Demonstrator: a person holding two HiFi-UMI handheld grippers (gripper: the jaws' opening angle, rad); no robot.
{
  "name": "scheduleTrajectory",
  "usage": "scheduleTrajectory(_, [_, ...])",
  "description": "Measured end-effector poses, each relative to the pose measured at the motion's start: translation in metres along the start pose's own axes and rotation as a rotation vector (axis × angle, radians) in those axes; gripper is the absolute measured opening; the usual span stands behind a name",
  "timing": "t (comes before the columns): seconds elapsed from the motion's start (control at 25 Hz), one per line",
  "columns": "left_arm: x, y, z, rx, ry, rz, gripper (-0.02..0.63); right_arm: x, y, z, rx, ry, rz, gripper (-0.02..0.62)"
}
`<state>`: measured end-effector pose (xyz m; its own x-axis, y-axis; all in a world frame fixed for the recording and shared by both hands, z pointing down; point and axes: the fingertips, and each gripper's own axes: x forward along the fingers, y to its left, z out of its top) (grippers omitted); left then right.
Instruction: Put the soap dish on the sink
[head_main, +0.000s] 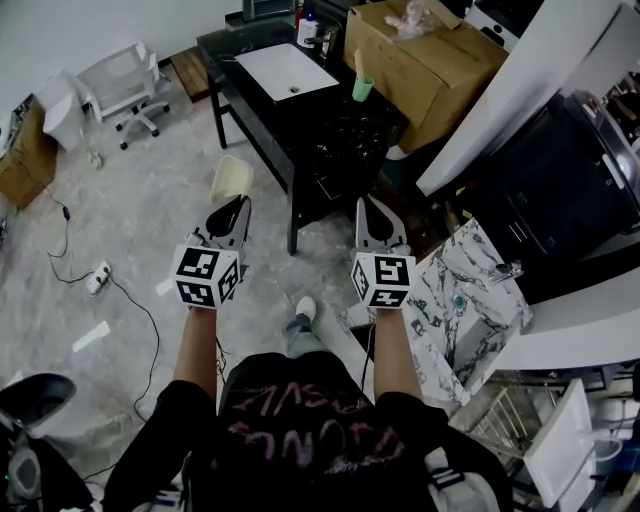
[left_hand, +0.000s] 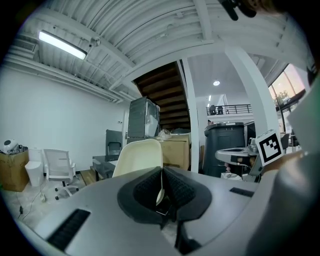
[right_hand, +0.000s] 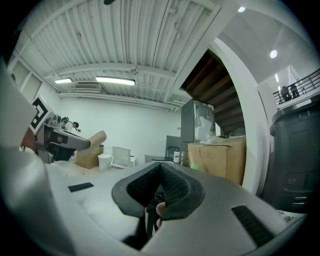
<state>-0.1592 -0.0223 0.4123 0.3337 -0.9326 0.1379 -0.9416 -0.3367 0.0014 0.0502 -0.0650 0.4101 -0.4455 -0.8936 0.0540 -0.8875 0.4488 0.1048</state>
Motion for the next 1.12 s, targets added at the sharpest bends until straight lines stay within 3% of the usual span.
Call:
scheduleTrajectory(0.72, [0.196,0.045,0.014,-0.009,0.067,-0.009,0.025,0.170,-0.105,-0.016,0.048,0.033,0.011,0.014])
scheduleTrajectory(1.12, [0.249,0.048,0.017,0.002,0.102,-0.007,0.025,0.214,-0.134,-0.018,0.055,0.040,0.033,0.014])
